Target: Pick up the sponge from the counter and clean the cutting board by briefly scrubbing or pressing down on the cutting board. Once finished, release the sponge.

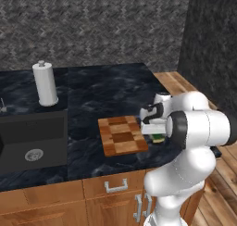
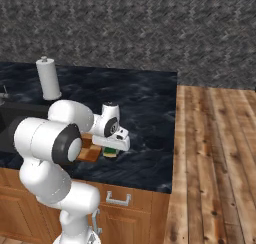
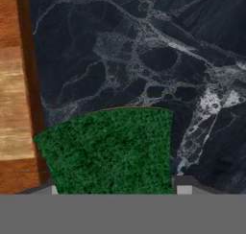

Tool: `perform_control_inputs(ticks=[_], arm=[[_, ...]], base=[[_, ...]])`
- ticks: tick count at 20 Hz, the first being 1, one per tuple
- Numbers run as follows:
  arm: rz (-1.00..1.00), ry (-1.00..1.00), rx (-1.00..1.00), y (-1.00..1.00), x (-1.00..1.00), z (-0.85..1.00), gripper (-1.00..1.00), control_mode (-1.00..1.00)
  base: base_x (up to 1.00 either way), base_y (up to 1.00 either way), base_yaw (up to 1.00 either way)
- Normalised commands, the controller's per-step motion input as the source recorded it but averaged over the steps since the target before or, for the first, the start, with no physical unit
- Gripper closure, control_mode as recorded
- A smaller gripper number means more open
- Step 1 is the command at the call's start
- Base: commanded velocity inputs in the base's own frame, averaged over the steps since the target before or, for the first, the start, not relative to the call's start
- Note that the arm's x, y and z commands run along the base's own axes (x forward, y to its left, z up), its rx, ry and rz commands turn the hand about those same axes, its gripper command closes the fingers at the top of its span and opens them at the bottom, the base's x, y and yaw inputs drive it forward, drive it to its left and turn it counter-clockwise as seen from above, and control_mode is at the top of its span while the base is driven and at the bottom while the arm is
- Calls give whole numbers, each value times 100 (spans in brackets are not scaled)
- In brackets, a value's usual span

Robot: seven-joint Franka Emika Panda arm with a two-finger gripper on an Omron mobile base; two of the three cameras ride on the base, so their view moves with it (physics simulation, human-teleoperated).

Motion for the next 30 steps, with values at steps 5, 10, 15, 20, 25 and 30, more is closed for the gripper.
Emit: perform_control_inputs(ticks=[5,10,15,20,25,30], arm=[[22,4,-1,36,-23,26,100,-100],[35,1,0,30,-13,5,100,-100],[33,0,0,20,-12,-10,100,-100],[30,2,0,13,-1,-28,100,-100],[28,6,0,21,11,-23,100,-100],[32,0,0,29,11,-3,100,-100]], base=[[0,0,0],[0,0,0],[0,0,0],[0,0,0],[0,0,0],[0,0,0]])
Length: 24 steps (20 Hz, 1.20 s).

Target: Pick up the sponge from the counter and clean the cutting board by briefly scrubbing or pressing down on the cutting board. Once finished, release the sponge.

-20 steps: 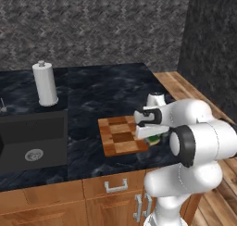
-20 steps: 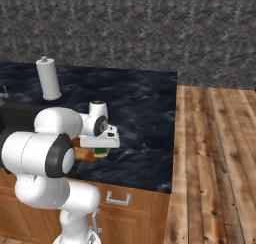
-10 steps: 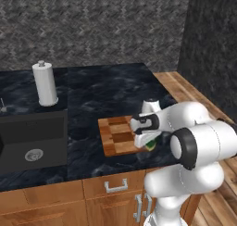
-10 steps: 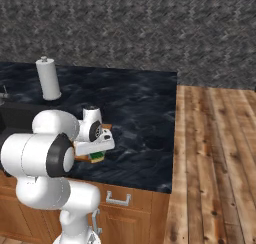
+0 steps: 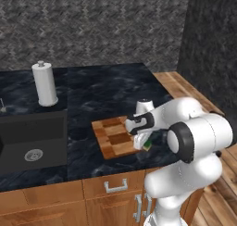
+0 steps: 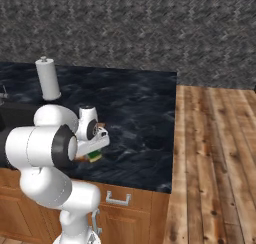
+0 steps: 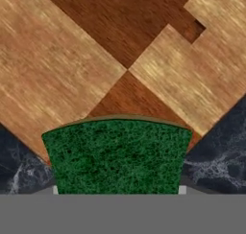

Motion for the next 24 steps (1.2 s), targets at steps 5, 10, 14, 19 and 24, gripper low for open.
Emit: perform_control_inputs(ticks=[5,10,14,19,24], arm=[[29,0,0,14,4,0,100,-100],[23,0,0,0,0,0,100,-100],[26,-2,0,0,0,1,100,-100],[23,-1,0,11,0,0,100,-100],[21,0,0,17,0,0,100,-100]], base=[[0,0,0],[0,0,0],[0,0,0],[0,0,0],[0,0,0]])
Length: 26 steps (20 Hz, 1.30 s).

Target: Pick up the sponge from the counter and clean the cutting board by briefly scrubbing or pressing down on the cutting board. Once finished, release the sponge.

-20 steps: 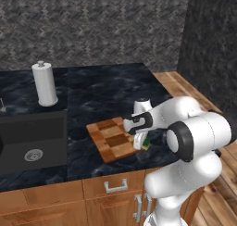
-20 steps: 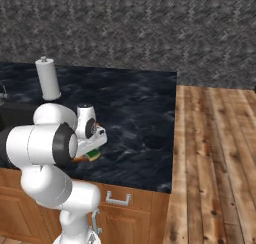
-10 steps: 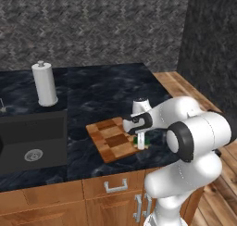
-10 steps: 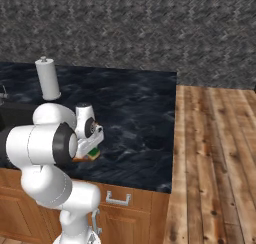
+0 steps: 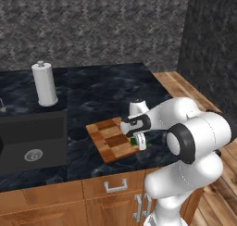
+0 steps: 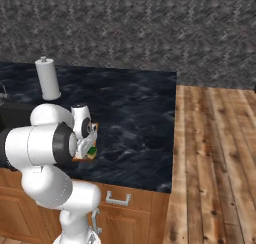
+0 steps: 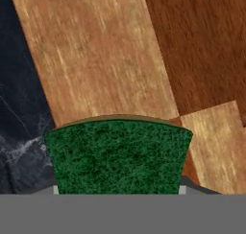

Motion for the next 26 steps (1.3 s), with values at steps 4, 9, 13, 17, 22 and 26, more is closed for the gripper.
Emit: perform_control_inputs(ticks=[4,9,13,17,22,26], arm=[[20,0,0,29,0,-4,100,-100],[13,0,0,13,0,-29,100,-100],[10,0,0,0,2,-36,100,-100],[11,0,0,0,14,-33,100,-100],[5,-7,4,5,23,-17,100,-100],[0,-15,7,16,27,-3,100,-100]], base=[[0,0,0],[0,0,0],[0,0,0],[0,0,0],[0,0,0],[0,0,0]])
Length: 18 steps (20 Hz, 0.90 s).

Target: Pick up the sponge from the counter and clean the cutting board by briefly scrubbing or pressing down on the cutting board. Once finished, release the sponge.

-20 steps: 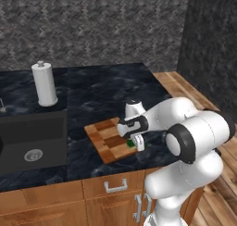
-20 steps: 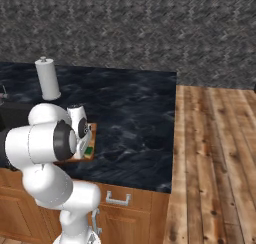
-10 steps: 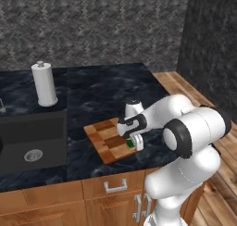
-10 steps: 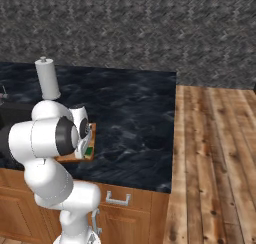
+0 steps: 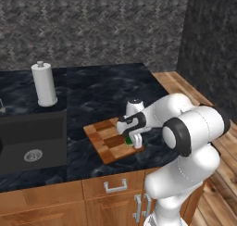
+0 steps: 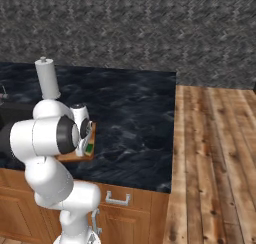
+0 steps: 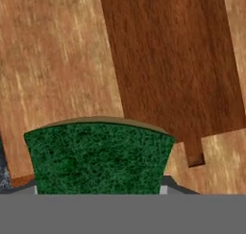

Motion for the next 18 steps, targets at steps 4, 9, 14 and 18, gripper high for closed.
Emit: perform_control_inputs(ticks=[4,9,14,18], arm=[[0,-11,7,19,37,0,100,-100],[1,0,1,45,48,-18,100,-100],[3,0,0,49,56,-13,100,-100],[1,0,0,42,49,-5,100,-100]], base=[[0,0,0],[0,0,0],[0,0,0],[0,0,0]])
